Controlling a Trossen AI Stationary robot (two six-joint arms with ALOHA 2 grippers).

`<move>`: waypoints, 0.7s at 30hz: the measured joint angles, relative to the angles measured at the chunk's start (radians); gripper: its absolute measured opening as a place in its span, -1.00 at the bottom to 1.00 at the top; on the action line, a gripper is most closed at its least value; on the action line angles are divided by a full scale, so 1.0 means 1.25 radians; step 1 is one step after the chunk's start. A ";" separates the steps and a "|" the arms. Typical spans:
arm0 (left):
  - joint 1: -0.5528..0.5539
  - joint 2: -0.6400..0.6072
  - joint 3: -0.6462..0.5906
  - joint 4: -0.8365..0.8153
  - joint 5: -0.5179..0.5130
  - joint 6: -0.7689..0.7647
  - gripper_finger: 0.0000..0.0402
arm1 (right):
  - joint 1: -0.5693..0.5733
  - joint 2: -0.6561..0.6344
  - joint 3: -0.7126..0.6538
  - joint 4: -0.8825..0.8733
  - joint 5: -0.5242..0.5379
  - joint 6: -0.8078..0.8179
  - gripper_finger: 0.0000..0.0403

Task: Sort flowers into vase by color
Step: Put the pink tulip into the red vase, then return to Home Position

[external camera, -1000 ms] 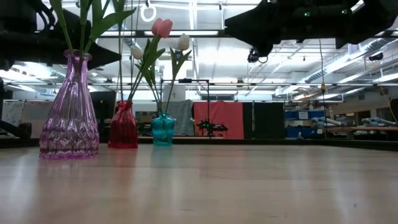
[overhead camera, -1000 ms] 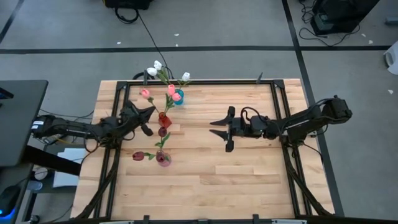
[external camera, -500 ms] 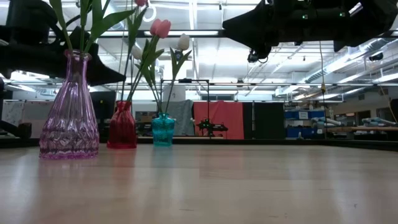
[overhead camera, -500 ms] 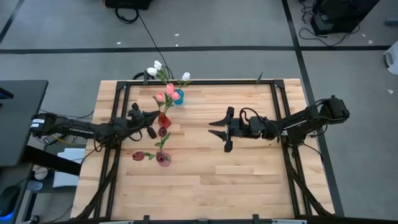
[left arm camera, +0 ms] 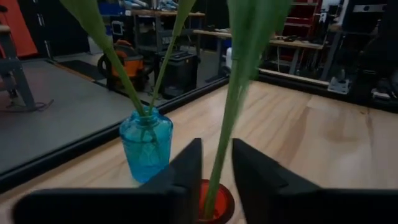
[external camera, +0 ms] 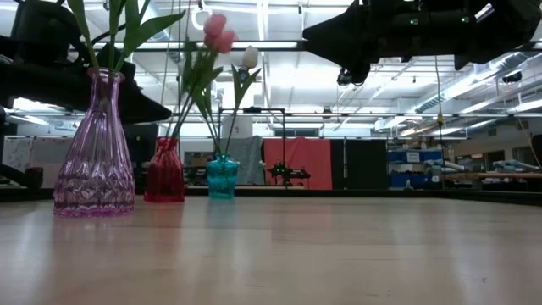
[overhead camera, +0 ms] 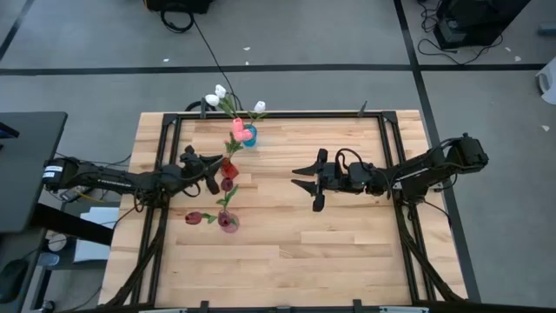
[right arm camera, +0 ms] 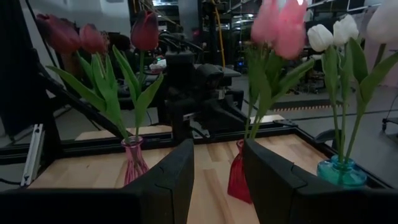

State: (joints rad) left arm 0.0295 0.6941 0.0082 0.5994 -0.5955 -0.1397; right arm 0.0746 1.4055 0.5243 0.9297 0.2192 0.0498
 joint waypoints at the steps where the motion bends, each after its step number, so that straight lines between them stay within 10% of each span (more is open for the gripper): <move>1: 0.000 0.000 0.000 0.000 0.001 -0.001 -0.50 | 0.000 0.000 0.000 0.002 0.000 0.000 -0.27; 8: 0.000 -0.002 0.000 -0.064 0.041 -0.014 -0.05 | 0.000 -0.001 0.000 -0.001 0.000 0.000 -0.27; 21: 0.000 -0.097 0.000 -0.147 0.247 -0.045 -0.08 | -0.044 -0.183 -0.143 -0.009 -0.007 0.021 -0.27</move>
State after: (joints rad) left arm 0.0292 0.5734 0.0078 0.4155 -0.2873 -0.1956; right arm 0.0193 1.1765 0.3450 0.9190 0.2098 0.0762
